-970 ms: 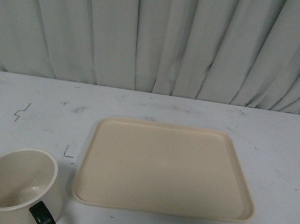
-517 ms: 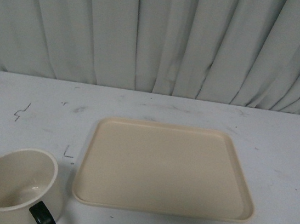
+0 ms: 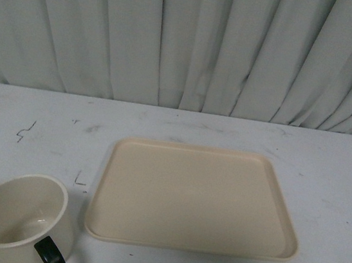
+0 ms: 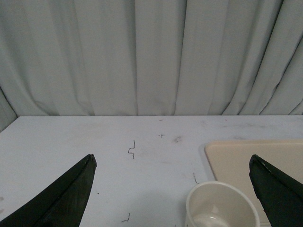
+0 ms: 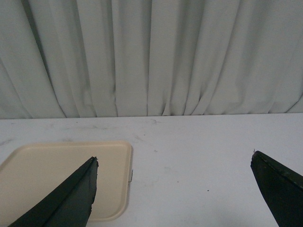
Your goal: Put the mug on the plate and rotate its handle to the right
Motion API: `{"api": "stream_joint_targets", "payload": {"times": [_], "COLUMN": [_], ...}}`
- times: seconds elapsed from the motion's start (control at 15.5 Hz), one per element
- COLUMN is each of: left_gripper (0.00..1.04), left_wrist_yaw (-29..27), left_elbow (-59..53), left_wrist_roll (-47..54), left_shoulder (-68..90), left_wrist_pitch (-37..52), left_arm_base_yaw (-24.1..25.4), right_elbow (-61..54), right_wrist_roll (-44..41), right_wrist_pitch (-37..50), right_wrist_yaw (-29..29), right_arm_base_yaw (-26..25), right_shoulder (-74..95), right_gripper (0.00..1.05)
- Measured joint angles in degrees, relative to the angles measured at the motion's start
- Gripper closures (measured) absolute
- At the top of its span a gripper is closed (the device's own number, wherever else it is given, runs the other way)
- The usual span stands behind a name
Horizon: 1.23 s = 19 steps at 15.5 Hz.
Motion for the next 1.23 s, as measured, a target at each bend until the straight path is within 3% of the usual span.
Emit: {"api": "stream_joint_targets", "payload": {"times": [1.23], "left_gripper": [0.07], "left_wrist_yaw": [0.0], "left_elbow": [0.0], "left_wrist_roll": [0.0], "left_shoulder": [0.0], "left_wrist_pitch": [0.0], "left_arm_base_yaw": [0.0], "right_elbow": [0.0], "right_wrist_roll": [0.0], "right_wrist_pitch": [0.0], "right_wrist_yaw": [0.0], "right_arm_base_yaw": [0.0], "right_shoulder": [0.0], "right_gripper": [0.06]}}
